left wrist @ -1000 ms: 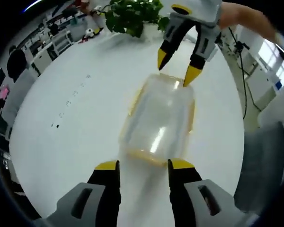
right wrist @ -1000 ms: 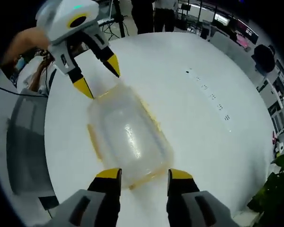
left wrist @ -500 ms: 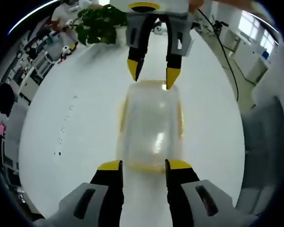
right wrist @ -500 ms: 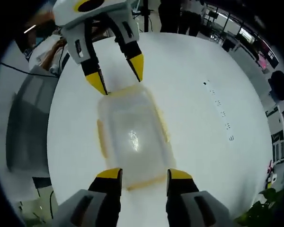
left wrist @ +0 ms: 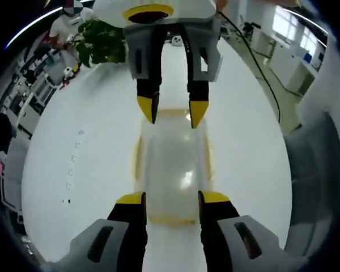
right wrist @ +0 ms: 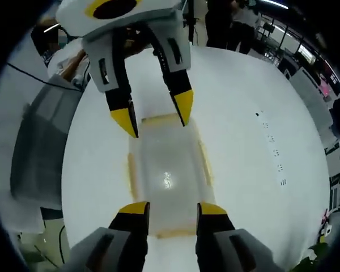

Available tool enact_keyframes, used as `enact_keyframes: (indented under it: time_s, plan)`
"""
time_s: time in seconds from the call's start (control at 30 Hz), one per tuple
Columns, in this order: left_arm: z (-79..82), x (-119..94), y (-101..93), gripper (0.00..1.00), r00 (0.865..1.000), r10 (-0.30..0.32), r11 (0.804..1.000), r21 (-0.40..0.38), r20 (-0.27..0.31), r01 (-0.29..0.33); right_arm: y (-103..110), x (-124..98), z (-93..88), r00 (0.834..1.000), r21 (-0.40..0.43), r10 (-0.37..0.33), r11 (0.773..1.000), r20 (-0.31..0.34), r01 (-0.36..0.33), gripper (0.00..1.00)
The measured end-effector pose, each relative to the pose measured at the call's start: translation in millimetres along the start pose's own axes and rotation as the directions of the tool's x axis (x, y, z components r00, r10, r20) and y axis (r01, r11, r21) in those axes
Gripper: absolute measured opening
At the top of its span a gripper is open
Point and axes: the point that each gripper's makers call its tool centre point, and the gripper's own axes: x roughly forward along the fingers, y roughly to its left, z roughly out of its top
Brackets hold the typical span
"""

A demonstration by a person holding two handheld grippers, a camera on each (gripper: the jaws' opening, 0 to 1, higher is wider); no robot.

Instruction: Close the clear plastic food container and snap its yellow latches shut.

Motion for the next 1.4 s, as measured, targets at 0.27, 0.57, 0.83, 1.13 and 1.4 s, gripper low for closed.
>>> enact_keyframes:
  time_s: [0.27, 0.57, 0.83, 1.13, 1.4]
  plan:
    - [19.4, 7, -3.5, 0.34, 0.999, -0.006, 1.000, -0.015, 0.037, 0.006, 5, 9, 14.8, 0.999, -0.020, 0.020, 1.000, 0.024, -0.020, 0.31]
    - [23.4, 13, -4.5, 0.34, 0.999, -0.013, 1.000, 0.004, 0.040, 0.013, 5, 14, 22.3, 0.999, -0.055, 0.029, 0.998, 0.043, -0.027, 0.30]
    - [24.7, 19, -13.3, 0.28, 0.999, -0.019, 1.000, -0.018, 0.044, 0.019, -4, 17, 22.2, 0.999, -0.074, 0.015, 0.997, 0.040, -0.012, 0.30]
    - [28.1, 21, -16.7, 0.34, 0.997, 0.029, 1.000, 0.007, 0.071, -0.029, -16, 21, 26.5, 0.999, -0.082, 0.008, 0.997, 0.051, -0.004, 0.31]
    - [28.2, 27, -28.3, 0.35, 0.997, 0.031, 0.999, 0.017, 0.073, -0.032, -27, 21, 34.1, 0.998, -0.067, 0.011, 0.998, 0.063, -0.007, 0.32]
